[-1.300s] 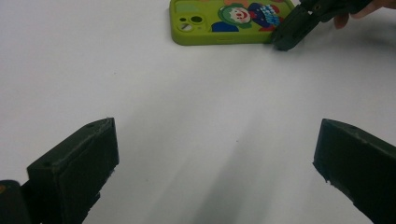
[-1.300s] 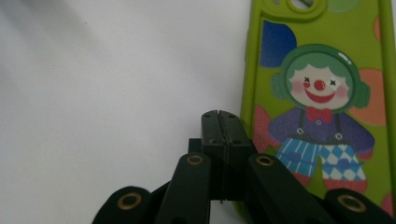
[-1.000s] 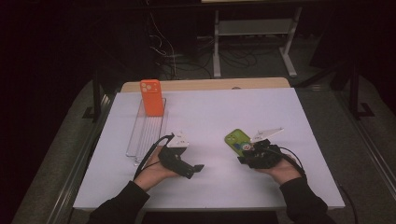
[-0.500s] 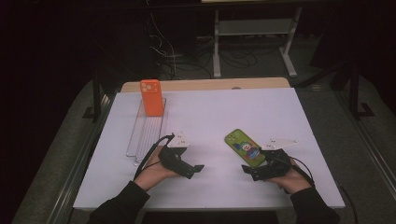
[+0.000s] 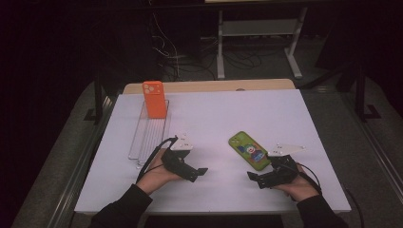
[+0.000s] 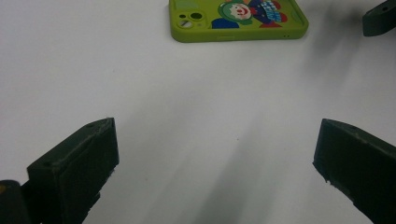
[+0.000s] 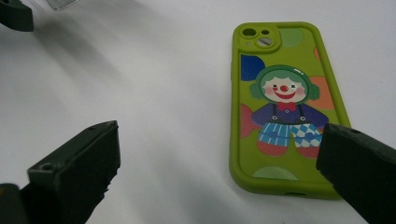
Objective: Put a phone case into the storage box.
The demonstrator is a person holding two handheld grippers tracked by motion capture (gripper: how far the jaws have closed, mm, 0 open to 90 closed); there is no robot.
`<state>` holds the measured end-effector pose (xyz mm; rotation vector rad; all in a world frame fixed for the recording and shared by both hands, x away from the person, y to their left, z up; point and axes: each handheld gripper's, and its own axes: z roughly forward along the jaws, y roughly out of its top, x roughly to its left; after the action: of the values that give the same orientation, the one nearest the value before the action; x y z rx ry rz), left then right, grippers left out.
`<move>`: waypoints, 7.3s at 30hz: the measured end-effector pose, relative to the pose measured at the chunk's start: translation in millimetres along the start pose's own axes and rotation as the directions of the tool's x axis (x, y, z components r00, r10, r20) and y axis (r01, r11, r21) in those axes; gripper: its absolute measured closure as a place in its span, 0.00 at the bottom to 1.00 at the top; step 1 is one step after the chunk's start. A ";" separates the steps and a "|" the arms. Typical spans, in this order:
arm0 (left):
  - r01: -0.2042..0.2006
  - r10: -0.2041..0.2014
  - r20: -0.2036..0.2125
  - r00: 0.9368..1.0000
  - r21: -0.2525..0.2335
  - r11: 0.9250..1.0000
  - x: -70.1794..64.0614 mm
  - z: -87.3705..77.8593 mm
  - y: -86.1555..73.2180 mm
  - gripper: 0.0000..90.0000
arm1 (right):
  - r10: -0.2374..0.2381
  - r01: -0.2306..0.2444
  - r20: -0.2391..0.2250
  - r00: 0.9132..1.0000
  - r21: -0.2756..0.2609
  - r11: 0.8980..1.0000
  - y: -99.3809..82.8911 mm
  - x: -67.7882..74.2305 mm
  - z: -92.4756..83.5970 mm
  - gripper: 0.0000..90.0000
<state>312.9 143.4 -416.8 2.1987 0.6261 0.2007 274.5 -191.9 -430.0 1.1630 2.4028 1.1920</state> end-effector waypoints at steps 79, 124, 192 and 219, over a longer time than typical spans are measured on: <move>0.000 0.000 -0.010 1.000 -0.002 1.000 2.6 0.0 -0.1 0.00 | 0.040 -0.053 0.130 0.991 0.098 0.994 74.1 -35.4 25.7 0.00; 0.002 -0.002 -0.010 1.000 0.000 1.000 2.0 0.1 -0.1 0.00 | -0.028 -0.014 0.129 0.991 0.312 0.950 43.5 -32.5 55.4 0.09; -0.330 0.323 0.257 0.911 -0.019 0.944 16.3 -21.3 79.0 0.00 | -0.437 0.517 -0.329 0.837 0.215 0.828 105.9 8.6 42.8 0.17; -0.418 0.368 0.361 0.857 0.066 0.906 5.3 3.6 70.2 0.09 | -0.531 0.650 -0.444 0.721 0.170 0.740 137.1 49.8 43.9 0.17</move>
<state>344.6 105.9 -366.3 2.4065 -0.0130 -0.0209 339.8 -80.8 -348.8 0.1215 2.9854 0.8683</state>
